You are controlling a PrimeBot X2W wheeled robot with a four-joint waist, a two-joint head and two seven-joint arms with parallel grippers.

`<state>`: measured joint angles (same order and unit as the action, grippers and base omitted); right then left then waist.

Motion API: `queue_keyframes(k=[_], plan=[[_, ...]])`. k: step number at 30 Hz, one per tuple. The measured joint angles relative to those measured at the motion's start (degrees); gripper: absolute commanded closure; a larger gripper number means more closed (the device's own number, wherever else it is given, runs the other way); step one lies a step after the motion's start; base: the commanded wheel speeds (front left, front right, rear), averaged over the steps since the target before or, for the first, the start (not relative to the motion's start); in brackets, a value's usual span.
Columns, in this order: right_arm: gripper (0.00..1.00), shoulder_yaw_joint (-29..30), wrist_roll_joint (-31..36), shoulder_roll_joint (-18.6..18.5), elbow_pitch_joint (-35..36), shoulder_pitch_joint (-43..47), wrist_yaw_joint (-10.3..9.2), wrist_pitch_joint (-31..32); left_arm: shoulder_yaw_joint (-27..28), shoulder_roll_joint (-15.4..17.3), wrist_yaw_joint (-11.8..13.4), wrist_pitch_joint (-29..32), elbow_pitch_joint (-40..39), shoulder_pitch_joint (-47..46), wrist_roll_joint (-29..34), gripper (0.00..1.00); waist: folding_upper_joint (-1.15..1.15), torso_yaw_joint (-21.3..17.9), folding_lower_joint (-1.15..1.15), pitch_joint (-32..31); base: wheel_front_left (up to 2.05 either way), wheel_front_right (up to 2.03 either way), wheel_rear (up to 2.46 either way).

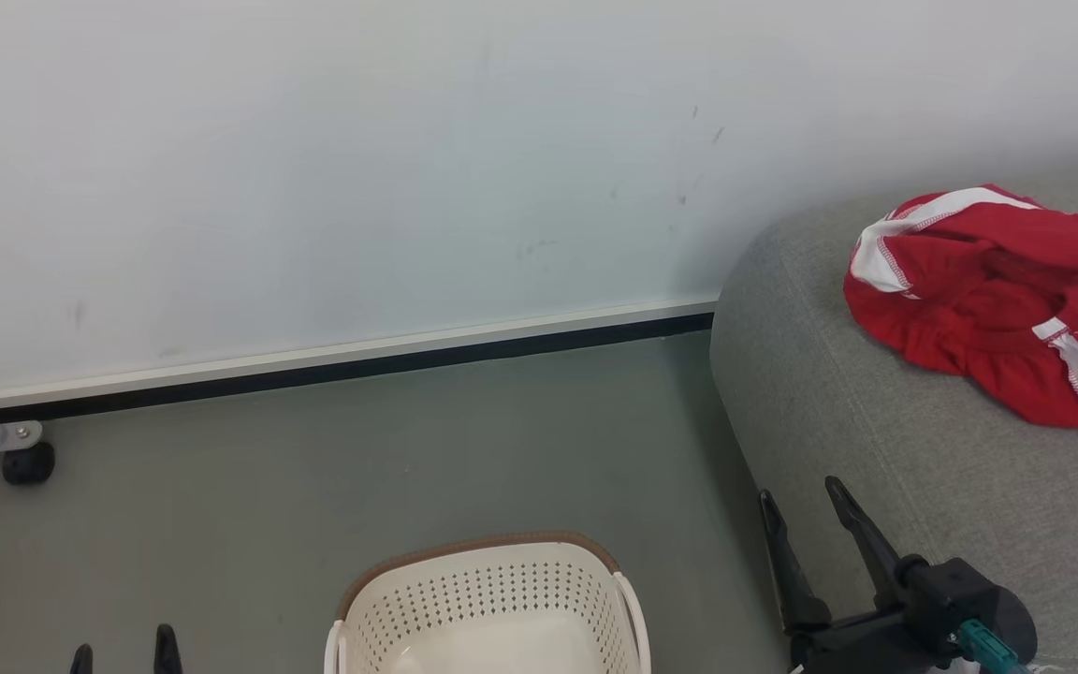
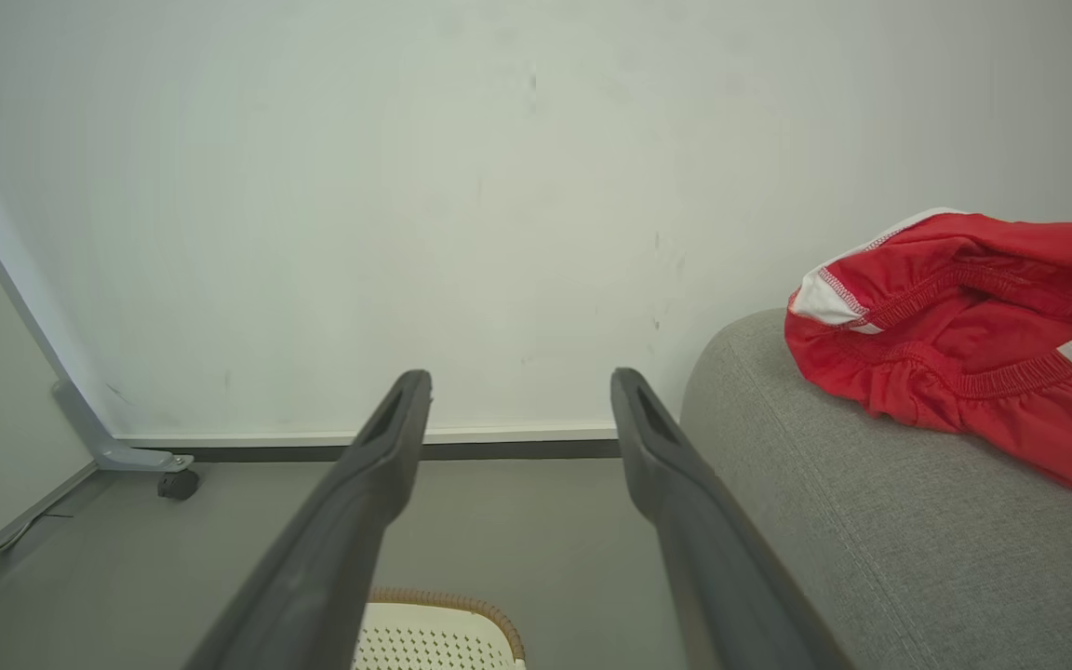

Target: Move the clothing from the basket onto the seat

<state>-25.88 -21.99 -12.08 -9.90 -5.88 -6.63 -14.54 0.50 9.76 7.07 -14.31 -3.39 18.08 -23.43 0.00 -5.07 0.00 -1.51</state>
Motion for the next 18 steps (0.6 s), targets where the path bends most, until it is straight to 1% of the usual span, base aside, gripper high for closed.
queue_keyframes(k=[7,18], plan=[[0.0,1.5,0.9,0.1,2.5,1.2,-0.42,0.0,0.7,-0.7,0.0,0.0,-1.1,0.0,1.7,0.0,0.0,-0.1,0.0,0.5,0.0,0.0,0.0],[0.0,3.2,2.4,0.3,4.4,2.1,-0.44,0.0,0.9,-1.4,0.0,0.0,-2.3,0.0,2.9,0.0,0.0,0.4,0.0,1.1,0.0,0.0,0.0]])
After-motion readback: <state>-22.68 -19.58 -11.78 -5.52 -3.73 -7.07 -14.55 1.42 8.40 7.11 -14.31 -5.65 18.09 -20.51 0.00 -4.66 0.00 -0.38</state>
